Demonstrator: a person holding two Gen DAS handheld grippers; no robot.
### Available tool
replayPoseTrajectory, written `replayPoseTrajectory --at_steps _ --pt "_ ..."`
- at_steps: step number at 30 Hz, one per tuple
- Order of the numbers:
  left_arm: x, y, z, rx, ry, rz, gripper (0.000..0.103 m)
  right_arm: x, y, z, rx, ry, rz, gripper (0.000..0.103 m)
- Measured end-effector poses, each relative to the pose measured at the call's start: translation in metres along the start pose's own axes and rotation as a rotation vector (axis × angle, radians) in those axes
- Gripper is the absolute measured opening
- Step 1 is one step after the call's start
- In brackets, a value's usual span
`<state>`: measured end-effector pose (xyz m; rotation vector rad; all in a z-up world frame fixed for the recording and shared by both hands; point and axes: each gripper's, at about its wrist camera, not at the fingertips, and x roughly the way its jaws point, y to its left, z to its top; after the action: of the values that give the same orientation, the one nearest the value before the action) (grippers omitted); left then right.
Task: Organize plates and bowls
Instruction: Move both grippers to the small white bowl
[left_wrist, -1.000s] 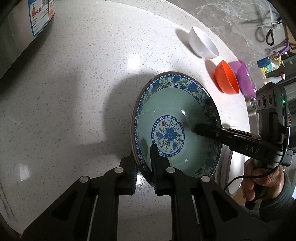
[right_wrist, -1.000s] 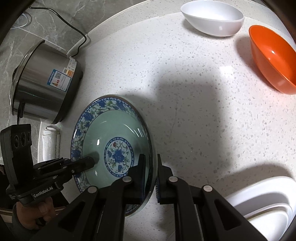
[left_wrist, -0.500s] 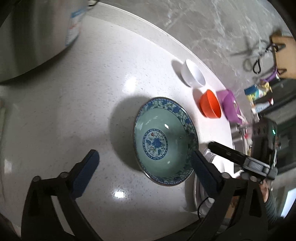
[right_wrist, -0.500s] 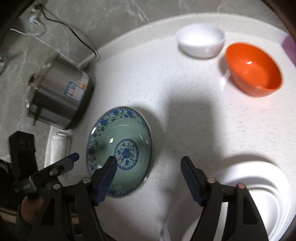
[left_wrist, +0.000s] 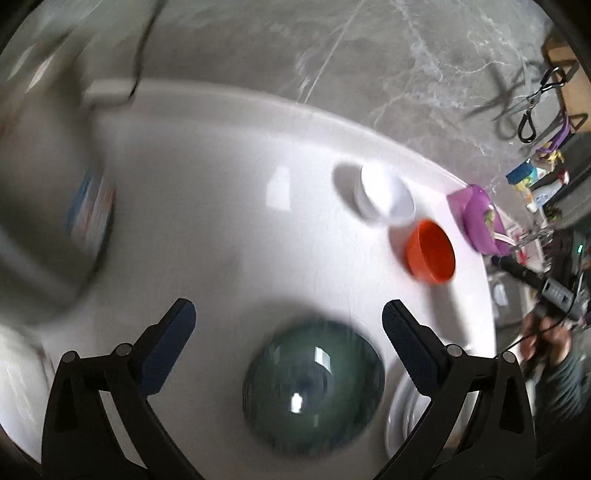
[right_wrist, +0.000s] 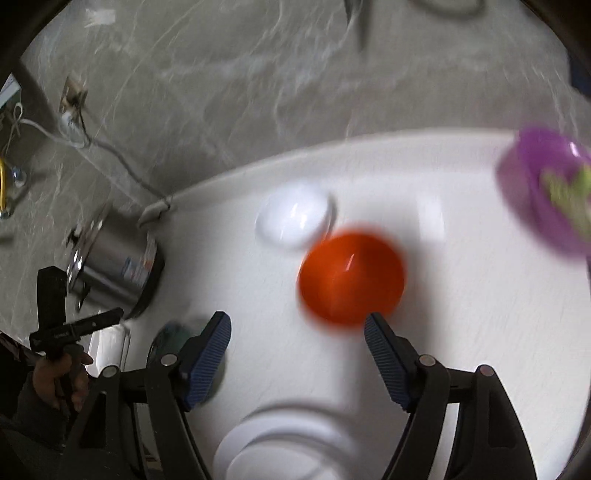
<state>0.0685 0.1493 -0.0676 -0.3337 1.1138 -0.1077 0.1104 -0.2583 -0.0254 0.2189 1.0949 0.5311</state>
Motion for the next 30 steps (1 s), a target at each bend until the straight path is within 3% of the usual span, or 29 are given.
replayPoseTrajectory --at_steps 6,12,16,27,30 --pt "0.068 -0.05 0.096 0.137 0.084 0.029 0.102 0.043 -0.025 0.091 0.003 0.066 0.01 0.077" --pt "0.142 -0.08 0.148 0.163 0.164 -0.018 0.101 0.105 -0.053 0.119 0.164 0.164 0.062 0.074" --pt "0.174 -0.088 0.158 0.166 0.207 -0.061 0.101 0.13 -0.057 0.119 0.17 0.206 0.058 0.074" --pt "0.219 -0.092 0.154 0.164 0.242 -0.06 0.1 0.162 -0.051 0.121 0.154 0.267 0.063 0.074" --pt "0.228 -0.092 0.15 0.155 0.246 -0.064 0.088 0.172 -0.043 0.12 0.138 0.289 0.052 0.074"
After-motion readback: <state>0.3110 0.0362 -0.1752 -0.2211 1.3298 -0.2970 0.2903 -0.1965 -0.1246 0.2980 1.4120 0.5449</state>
